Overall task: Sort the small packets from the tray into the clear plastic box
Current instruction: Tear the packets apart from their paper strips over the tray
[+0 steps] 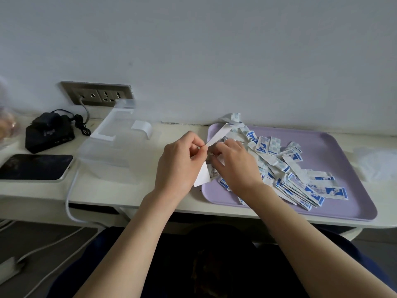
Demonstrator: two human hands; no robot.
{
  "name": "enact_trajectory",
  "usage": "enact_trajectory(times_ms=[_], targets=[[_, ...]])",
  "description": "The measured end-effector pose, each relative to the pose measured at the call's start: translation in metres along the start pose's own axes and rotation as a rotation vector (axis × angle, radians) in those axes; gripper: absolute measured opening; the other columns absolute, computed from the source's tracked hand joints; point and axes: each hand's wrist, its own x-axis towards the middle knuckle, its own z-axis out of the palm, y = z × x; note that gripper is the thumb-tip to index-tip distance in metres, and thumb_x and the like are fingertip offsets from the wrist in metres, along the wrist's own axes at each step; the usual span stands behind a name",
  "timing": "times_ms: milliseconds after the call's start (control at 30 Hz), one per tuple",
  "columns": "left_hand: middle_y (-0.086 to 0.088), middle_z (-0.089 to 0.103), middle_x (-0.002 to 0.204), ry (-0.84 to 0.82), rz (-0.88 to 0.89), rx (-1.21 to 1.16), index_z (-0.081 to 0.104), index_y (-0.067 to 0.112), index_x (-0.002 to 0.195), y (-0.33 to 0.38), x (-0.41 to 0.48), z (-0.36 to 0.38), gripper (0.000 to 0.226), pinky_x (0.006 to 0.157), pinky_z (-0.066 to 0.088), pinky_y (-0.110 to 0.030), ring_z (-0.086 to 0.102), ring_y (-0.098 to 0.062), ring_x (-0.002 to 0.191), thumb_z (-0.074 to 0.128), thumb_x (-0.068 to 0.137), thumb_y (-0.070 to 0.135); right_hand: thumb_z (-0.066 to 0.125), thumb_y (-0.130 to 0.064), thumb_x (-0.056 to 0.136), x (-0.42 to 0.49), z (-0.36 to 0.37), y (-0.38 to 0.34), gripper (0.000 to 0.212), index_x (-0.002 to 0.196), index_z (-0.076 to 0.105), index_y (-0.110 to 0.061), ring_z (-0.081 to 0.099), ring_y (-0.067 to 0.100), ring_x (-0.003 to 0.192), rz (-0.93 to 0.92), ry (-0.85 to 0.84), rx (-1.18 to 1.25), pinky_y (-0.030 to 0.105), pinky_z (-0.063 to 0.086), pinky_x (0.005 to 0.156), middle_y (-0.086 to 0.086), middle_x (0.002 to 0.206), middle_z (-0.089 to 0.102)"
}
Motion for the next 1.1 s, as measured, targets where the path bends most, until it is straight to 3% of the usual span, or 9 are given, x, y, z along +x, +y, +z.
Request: enact_trajectory(times_ms=[167,333,467,567,700,833,967,1100], targets=[[0.014,0.056,0.059,0.011,-0.037,-0.03,0.055,0.021,0.075,-0.004,0.001,-0.005,0.014,0.059,0.044,-0.028,0.052,-0.006,0.057,0.063,0.087,0.021,0.053,-0.027,0.092,-0.001,-0.001,-0.008,0.014,0.097,0.061,-0.016,0.055,0.023,0.089,-0.057,0.059,0.048,0.029,0.035,0.061,-0.001,0.087,0.066],[0.014,0.058,0.06,0.043,-0.068,-0.035,0.057,0.016,0.077,-0.004,0.004,-0.007,0.012,0.062,0.045,-0.03,0.055,-0.016,0.061,0.062,0.087,0.019,0.053,-0.027,0.093,-0.004,-0.01,-0.009,0.015,0.09,0.058,-0.013,0.059,0.027,0.071,-0.055,0.133,0.124,0.029,0.032,0.054,0.004,0.076,0.066],[0.012,0.058,0.061,0.059,-0.074,-0.042,0.057,0.016,0.077,-0.003,0.005,-0.004,0.012,0.06,0.043,-0.028,0.055,-0.015,0.059,0.062,0.087,0.019,0.052,-0.03,0.094,-0.006,-0.024,0.001,0.019,0.089,0.059,-0.013,0.063,0.028,0.062,-0.046,0.219,0.157,0.032,0.044,0.05,0.003,0.069,0.067],[0.009,0.058,0.06,0.052,-0.054,-0.045,0.056,0.015,0.076,-0.001,0.003,0.0,0.013,0.055,0.039,-0.026,0.05,-0.009,0.053,0.062,0.087,0.019,0.052,-0.028,0.094,-0.005,-0.038,0.017,0.016,0.09,0.058,-0.014,0.067,0.03,0.07,0.034,0.269,0.207,0.039,0.052,0.058,0.005,0.073,0.069],[0.006,0.059,0.06,0.052,-0.028,-0.039,0.058,0.012,0.077,-0.001,0.001,0.003,0.012,0.057,0.04,-0.027,0.052,-0.014,0.055,0.063,0.087,0.017,0.054,-0.026,0.093,-0.01,-0.052,0.039,0.013,0.088,0.057,-0.013,0.065,0.028,0.072,0.116,0.311,0.27,0.043,0.053,0.063,0.002,0.079,0.07],[0.008,0.058,0.06,0.067,-0.017,-0.032,0.058,0.012,0.077,-0.002,0.003,0.004,0.012,0.058,0.041,-0.027,0.053,-0.014,0.057,0.063,0.087,0.016,0.057,-0.022,0.091,-0.017,-0.064,0.059,0.013,0.082,0.055,-0.013,0.062,0.026,0.072,0.118,0.392,0.225,0.042,0.053,0.06,-0.001,0.081,0.065],[0.003,0.061,0.061,0.079,-0.006,-0.02,0.06,0.009,0.078,-0.001,0.004,0.007,0.011,0.056,0.041,-0.025,0.055,-0.019,0.059,0.064,0.086,0.016,0.06,-0.019,0.088,-0.023,-0.071,0.077,0.011,0.08,0.059,-0.012,0.056,0.023,0.078,0.122,0.45,0.037,0.03,0.043,0.054,0.003,0.085,0.059],[0.008,0.059,0.059,0.076,0.004,-0.002,0.06,0.011,0.076,0.003,0.003,0.014,0.011,0.057,0.041,-0.027,0.056,-0.021,0.059,0.064,0.086,0.016,0.059,-0.021,0.09,-0.028,-0.075,0.087,0.013,0.08,0.059,-0.013,0.054,0.02,0.07,0.192,0.449,0.038,0.032,0.045,0.052,0.001,0.087,0.058]])
